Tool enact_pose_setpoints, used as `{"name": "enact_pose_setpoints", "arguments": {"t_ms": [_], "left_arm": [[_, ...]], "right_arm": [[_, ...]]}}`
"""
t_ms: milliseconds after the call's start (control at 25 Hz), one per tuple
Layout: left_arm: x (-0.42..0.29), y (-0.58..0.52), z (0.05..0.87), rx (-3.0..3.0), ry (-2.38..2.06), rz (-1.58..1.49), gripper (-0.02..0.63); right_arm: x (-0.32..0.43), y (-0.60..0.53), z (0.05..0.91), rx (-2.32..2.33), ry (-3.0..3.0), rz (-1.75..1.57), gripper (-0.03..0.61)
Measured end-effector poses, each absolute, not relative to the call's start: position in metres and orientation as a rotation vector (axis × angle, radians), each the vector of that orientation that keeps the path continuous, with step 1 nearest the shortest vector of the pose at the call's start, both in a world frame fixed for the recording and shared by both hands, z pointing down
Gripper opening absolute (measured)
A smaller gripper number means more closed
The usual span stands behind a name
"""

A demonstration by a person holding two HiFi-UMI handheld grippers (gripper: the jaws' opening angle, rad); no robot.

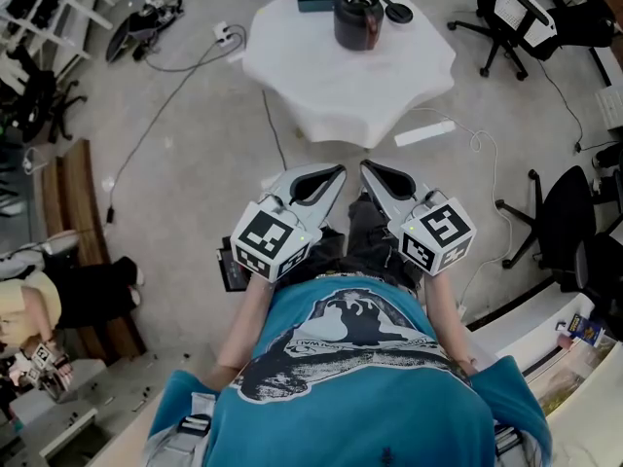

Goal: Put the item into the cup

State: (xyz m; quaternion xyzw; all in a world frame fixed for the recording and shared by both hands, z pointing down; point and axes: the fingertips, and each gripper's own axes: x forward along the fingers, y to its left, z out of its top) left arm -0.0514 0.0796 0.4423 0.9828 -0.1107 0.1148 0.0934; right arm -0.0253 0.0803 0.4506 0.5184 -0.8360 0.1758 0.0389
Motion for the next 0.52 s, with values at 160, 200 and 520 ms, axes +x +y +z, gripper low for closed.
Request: {"name": "enact_pose_setpoints", "arguments": {"t_ms": [160,200,520], "left_arm": [[-0.0513,0.081,0.4423,2.919,-0.317,0.346,0.012],[-0.0516,0.0817,0.4427,2.919,-0.314,0.346,0.012],[-0.0528,0.0776,0.4449,2.916,-0.313,0.359,0.012]], "right_arm": [[-0.0275,0.0804,0.4504,1.58,-2.56,0.528,0.0],[-0.0282,0.0807,0.451,1.578,-2.559,0.527,0.0],[-0.0311,0.075,0.4534,1.564,-2.555,0.525,0.0]]}}
